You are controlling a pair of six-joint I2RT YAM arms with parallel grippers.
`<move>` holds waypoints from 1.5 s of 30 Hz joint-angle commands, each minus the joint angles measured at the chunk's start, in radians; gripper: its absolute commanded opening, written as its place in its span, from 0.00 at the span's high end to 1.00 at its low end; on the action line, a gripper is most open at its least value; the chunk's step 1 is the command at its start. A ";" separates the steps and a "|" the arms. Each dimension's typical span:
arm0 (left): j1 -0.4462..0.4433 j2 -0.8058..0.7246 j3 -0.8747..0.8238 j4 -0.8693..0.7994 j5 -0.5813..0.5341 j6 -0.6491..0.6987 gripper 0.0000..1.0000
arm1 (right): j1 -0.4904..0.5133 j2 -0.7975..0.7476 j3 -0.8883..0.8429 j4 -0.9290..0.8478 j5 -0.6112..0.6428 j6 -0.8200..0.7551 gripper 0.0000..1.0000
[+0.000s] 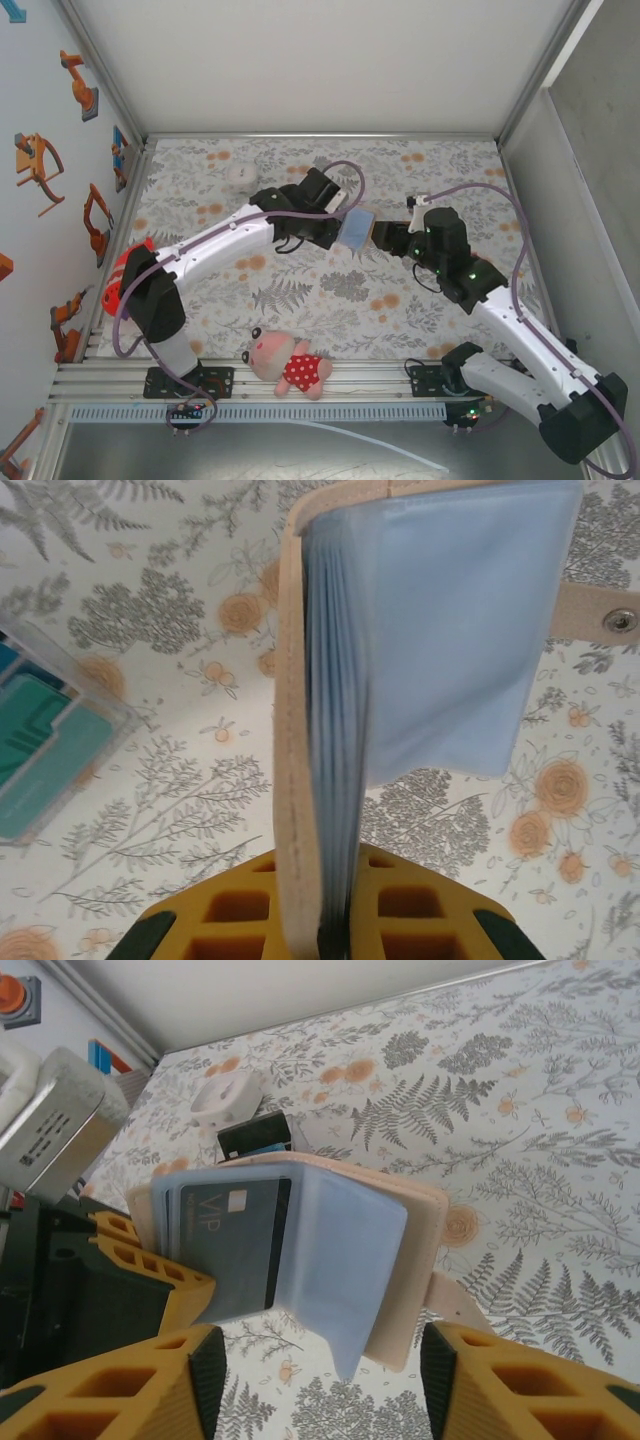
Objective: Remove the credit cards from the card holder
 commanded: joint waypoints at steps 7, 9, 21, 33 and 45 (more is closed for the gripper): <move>0.108 -0.058 -0.199 0.244 0.352 -0.192 0.95 | -0.010 0.061 0.041 -0.007 0.018 0.012 0.53; 0.108 -0.043 -0.207 0.259 0.383 -0.210 0.95 | -0.010 0.087 0.046 -0.007 0.001 0.013 0.54; 0.111 0.023 -0.249 0.379 0.505 -0.312 0.97 | -0.016 0.333 0.080 0.035 -0.195 0.071 0.82; 0.122 0.082 -0.310 0.483 0.591 -0.395 0.98 | -0.062 0.501 0.078 0.029 -0.248 0.100 0.91; 0.131 0.138 -0.346 0.529 0.610 -0.434 0.91 | -0.080 0.597 0.034 0.066 -0.275 0.114 0.90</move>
